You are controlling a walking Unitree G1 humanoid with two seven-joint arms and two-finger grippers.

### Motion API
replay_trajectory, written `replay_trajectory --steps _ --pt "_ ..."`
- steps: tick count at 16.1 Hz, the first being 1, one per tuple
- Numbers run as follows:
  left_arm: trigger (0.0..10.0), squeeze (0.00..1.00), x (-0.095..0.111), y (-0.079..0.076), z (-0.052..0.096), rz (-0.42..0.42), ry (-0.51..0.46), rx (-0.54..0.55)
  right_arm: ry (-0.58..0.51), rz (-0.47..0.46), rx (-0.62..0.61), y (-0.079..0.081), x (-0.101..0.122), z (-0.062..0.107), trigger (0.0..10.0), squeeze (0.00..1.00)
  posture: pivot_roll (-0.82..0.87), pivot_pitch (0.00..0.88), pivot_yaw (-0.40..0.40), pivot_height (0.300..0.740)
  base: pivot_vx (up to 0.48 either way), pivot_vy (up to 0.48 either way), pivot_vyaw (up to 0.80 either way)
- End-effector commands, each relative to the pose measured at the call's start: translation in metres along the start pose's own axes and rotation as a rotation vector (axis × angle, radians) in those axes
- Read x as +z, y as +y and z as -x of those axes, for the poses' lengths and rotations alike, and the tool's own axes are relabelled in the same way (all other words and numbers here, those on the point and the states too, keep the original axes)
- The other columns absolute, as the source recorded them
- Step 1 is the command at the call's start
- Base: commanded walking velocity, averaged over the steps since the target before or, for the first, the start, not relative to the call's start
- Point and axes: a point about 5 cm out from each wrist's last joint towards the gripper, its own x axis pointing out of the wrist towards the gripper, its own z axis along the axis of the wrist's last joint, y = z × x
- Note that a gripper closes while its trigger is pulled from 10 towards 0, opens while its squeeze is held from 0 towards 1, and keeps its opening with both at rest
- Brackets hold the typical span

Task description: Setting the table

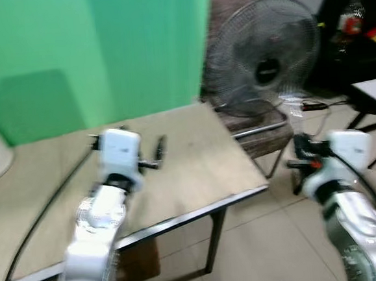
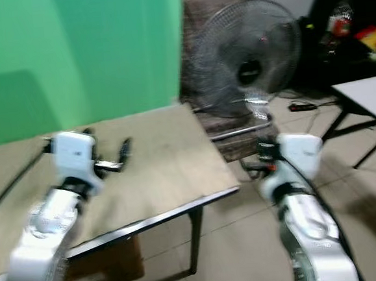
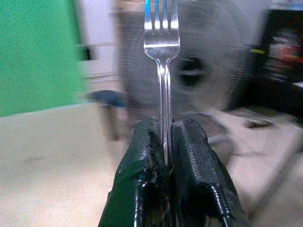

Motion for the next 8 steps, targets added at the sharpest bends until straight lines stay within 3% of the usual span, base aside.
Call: replay_trajectory --steps 1,4,5,8 --pt "10.0 0.07 -0.0024 0.007 0.0019 -0.019 0.006 0.048 -0.015 -0.012 0.012 0.0043 0.0027 0.0007 10.0 0.0 0.02 0.0 -0.056 0.74 0.0 0.0 -0.74" --pt "10.0 0.06 -0.0036 0.0099 0.0008 -0.037 0.02 0.082 0.004 -0.019 -0.001 0.0025 -0.0005 0.0033 10.0 0.0 0.02 0.0 -0.053 0.74 0.0 0.0 -0.74" --pt "10.0 0.0 -0.0062 0.01 0.0009 -0.035 0.055 0.054 0.013 -0.001 0.008 0.0011 -0.0019 0.0047 10.0 0.0 0.01 0.0 -0.052 0.74 0.0 0.0 -0.75" --pt "10.0 0.0 -0.0065 0.0122 0.0014 -0.038 0.058 -0.023 0.006 0.002 0.004 -0.0027 -0.0008 0.0068 10.0 0.0 0.01 0.0 -0.05 0.74 0.0 0.0 -0.77"
